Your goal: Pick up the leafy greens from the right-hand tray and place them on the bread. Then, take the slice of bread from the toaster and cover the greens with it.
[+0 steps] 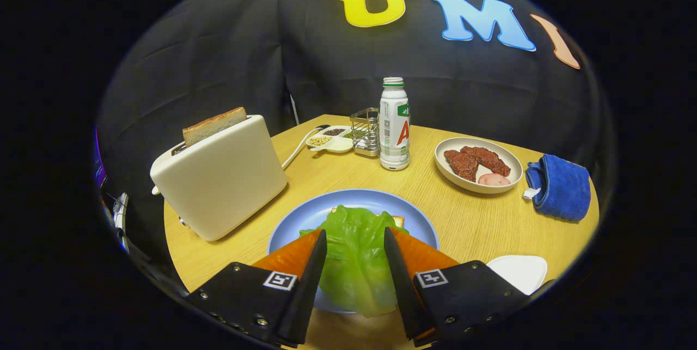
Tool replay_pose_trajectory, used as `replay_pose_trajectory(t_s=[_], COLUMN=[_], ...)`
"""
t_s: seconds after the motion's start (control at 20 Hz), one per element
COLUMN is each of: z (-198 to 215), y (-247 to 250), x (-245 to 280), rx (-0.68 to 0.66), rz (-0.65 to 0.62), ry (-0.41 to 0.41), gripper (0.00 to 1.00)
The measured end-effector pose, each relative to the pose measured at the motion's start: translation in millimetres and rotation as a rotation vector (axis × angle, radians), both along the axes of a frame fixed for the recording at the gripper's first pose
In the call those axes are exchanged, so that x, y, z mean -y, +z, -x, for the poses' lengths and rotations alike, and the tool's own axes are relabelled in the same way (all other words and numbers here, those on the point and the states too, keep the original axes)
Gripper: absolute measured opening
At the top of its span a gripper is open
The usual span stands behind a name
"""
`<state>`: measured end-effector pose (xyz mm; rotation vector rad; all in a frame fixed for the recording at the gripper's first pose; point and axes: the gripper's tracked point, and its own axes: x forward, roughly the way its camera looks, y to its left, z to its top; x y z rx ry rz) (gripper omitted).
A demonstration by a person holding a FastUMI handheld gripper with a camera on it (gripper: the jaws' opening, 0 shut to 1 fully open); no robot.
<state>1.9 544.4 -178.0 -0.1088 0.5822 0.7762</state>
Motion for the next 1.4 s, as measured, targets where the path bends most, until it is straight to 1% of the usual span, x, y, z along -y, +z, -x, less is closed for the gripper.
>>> replay_pose_trajectory(t_s=[0.25, 0.3, 0.35, 0.55, 0.75, 1.05, 1.4], z=[1.2, 1.3, 3.2, 12.8, 29.6, 53.1, 72.9], y=[11.6, 12.2, 14.6, 34.4, 54.8, 80.8, 111.5], x=[-2.6, -2.6, -2.6, -14.1, -40.9, -84.0, -134.6], rx=[0.049, 0.057, 0.063, 0.111, 0.154, 0.180, 0.192], rz=[0.000, 0.006, 0.010, -0.014, -0.054, -0.113, -0.202], ry=[0.002, 0.000, 0.003, 0.009, 0.044, 0.101, 0.136], gripper=[0.66, 0.73, 0.74, 0.75, 0.75, 0.75, 0.75])
